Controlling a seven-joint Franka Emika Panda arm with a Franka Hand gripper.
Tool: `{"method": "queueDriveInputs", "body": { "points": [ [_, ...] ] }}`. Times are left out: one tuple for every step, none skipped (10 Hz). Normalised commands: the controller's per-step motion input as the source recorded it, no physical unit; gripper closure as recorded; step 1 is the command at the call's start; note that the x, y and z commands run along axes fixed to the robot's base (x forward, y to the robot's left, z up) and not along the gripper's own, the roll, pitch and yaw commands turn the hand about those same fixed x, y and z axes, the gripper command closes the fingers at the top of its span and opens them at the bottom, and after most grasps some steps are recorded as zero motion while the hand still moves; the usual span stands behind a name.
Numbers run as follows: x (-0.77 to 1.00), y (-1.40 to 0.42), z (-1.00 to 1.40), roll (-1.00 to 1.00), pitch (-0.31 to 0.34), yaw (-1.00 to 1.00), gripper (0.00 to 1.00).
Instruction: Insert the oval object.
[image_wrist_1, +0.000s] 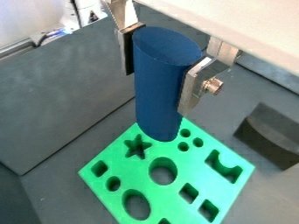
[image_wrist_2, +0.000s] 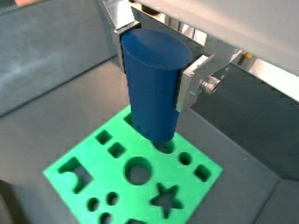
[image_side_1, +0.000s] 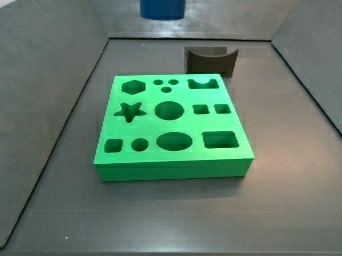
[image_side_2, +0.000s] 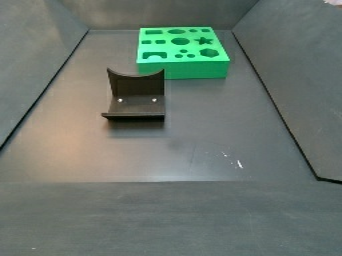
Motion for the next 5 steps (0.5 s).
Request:
{"method": "queueDriveInputs", "body": {
  "points": [
    [0.08,-0.86,-1.00,0.04,0.000,0.20,1.00],
    [0.15,-0.83,-1.00,0.04,0.000,0.17,1.00],
    [0.20,-0.82,-1.00,0.03,0.000,0.15,1.00],
    [0.38,-0.68,-1.00,0.04,-0.017,0.02,1.00],
    [0.40,-0.45,-0.97,0.17,0.000,0.00,1.00]
  ]
}}
